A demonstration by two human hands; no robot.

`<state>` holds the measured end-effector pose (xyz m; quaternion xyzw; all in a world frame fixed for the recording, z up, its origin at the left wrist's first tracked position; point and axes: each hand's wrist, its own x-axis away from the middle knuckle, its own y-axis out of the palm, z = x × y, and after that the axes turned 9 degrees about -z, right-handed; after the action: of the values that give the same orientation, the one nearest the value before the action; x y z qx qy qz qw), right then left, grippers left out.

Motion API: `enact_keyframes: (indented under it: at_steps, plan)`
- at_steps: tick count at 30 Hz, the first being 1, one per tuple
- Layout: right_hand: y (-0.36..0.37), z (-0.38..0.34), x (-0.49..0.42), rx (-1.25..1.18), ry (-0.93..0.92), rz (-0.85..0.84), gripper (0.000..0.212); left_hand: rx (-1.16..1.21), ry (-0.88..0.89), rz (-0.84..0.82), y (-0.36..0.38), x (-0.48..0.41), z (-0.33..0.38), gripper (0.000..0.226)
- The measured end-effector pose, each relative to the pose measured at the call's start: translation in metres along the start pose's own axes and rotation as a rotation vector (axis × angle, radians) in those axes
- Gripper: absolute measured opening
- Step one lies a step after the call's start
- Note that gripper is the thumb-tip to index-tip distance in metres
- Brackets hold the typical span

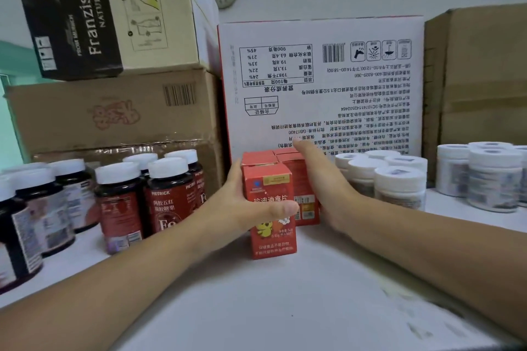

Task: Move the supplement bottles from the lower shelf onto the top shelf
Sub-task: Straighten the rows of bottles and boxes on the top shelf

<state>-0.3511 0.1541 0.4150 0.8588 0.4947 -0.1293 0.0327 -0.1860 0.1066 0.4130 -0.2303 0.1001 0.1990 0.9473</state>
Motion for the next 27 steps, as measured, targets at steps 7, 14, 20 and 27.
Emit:
enact_keyframes:
  at_steps: [7,14,20,27]
  plan:
    - [0.001,0.003,0.003,-0.009,-0.023,-0.023,0.058,-0.029,-0.031,-0.026,0.001,0.002,-0.007,0.091]
    - [0.0,0.005,0.002,-0.06,-0.061,-0.048,0.038,-0.095,-0.053,0.037,0.007,0.008,-0.003,0.072]
    - [0.001,0.008,-0.001,-0.059,-0.054,-0.04,0.048,-0.159,-0.07,0.053,0.006,0.01,0.0,0.072]
    - [-0.004,0.008,-0.002,-0.047,-0.036,-0.067,0.051,-0.24,-0.112,0.018,0.004,0.011,-0.001,0.086]
